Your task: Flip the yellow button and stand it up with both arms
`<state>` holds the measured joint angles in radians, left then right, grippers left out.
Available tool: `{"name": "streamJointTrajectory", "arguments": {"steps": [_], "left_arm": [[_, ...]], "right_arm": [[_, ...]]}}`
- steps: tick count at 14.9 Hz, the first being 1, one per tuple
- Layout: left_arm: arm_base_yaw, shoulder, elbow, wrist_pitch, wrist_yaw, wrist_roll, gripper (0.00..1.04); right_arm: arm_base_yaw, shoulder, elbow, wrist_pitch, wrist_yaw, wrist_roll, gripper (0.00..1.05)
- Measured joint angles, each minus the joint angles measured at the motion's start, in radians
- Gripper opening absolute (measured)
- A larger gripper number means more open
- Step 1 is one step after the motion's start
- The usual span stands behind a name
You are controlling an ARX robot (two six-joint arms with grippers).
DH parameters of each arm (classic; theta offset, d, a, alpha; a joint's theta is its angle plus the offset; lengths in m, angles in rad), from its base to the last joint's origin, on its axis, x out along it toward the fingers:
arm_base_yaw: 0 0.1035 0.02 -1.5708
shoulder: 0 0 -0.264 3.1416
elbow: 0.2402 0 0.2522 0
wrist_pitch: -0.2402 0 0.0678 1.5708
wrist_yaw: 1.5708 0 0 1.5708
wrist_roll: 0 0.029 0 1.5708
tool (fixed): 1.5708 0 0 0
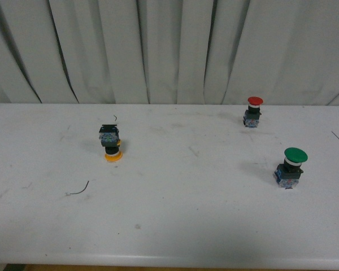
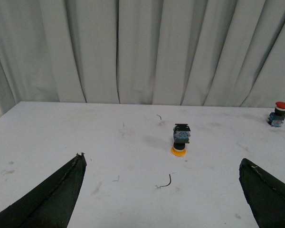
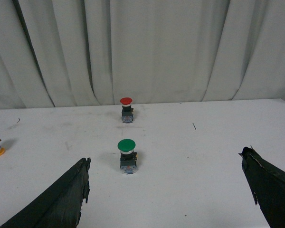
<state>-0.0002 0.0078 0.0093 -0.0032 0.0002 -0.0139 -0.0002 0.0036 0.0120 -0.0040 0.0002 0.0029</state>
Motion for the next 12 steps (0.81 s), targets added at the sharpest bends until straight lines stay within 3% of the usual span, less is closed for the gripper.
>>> {"name": "streamJointTrajectory", "arguments": {"steps": [12], "left_arm": [[0.000, 0.000, 0.000, 0.000, 0.000, 0.000, 0.98]], "right_arm": [[0.000, 0.000, 0.000, 0.000, 0.000, 0.000, 0.98]]}}
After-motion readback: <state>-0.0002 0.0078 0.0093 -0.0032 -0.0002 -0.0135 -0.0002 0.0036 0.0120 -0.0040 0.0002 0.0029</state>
